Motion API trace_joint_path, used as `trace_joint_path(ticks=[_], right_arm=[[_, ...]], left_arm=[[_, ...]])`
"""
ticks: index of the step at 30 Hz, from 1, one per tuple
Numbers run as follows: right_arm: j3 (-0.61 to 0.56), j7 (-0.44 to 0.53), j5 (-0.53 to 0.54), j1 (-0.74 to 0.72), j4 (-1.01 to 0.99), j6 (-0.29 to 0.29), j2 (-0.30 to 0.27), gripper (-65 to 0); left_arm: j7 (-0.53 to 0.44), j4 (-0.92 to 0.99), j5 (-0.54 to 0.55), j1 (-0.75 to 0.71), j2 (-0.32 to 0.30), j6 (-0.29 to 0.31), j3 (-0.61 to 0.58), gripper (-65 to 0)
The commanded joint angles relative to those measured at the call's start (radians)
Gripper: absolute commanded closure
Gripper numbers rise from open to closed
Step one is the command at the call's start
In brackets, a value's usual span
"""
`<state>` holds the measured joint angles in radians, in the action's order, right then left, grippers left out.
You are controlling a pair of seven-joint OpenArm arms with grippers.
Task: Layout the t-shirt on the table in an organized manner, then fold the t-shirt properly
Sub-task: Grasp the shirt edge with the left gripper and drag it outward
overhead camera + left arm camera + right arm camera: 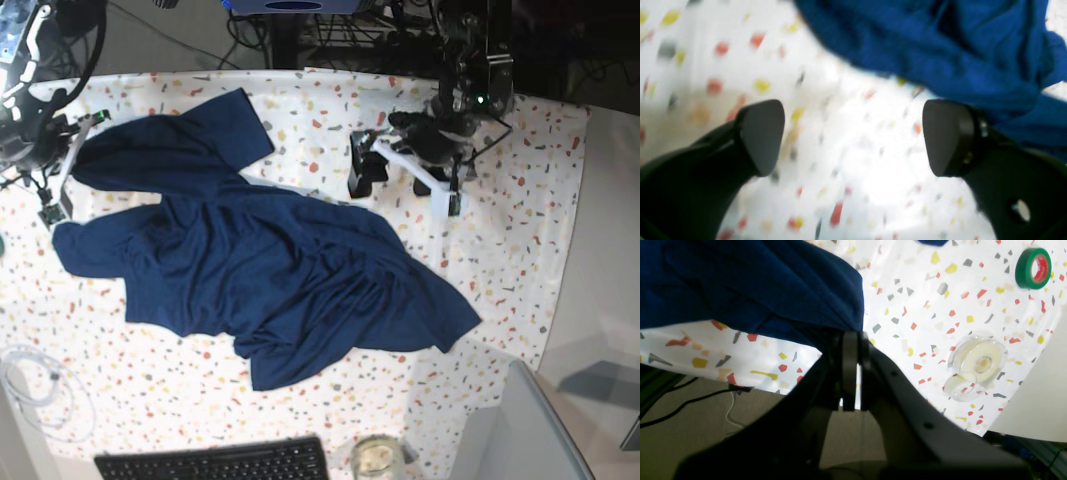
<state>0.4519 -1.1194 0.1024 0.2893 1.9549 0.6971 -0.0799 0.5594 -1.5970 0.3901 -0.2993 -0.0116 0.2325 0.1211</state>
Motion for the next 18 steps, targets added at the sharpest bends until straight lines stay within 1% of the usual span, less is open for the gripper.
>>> trace_joint_path(ticks=[1,3,4,6,8,10,13,17,18], right_arm=[[0.005,0.011,0.001,-0.005,0.013,0.001,-0.008,-0.2],[0.005,0.011,0.001,-0.005,0.013,0.001,-0.01,-0.2],[0.005,0.011,0.001,-0.005,0.013,0.001,-0.01,-0.2],[0.006,0.012,0.0,-0.002,0.013,0.001,-0.01,-0.2],[0.006,0.012,0.0,-0.002,0.013,0.001,-0.01,-0.2],[0.005,0.012,0.0,-0.002,0.011,0.001,-0.01,-0.2],[0.005,0.012,0.0,-0.002,0.011,0.001,-0.01,-0.2],[0.005,0.012,0.0,-0.003,0.011,0.001,-0.01,-0.2],[0.003,0.012,0.0,-0.003,0.011,0.001,-0.01,-0.2]], left_arm=[[-0.025,-0.013,0.01,0.021,-0.004,0.005,0.002,-60.7],[-0.023,-0.009,0.01,0.058,-0.004,0.0,0.012,-58.4],[-0.02,-0.007,0.01,0.073,-0.003,0.0,0.035,-57.1],[-0.019,-0.004,0.011,0.101,0.019,0.0,0.105,-54.6],[-0.017,0.02,0.011,0.131,0.045,0.0,0.202,-52.3],[-0.017,0.077,0.011,0.174,0.052,0.001,0.277,-51.5],[-0.016,0.183,0.011,0.223,0.042,0.003,0.297,-51.3],[-0.02,0.269,0.011,0.283,0.02,0.003,0.305,-51.2],[-0.02,0.286,0.011,0.302,0.015,0.003,0.323,-51.0]])
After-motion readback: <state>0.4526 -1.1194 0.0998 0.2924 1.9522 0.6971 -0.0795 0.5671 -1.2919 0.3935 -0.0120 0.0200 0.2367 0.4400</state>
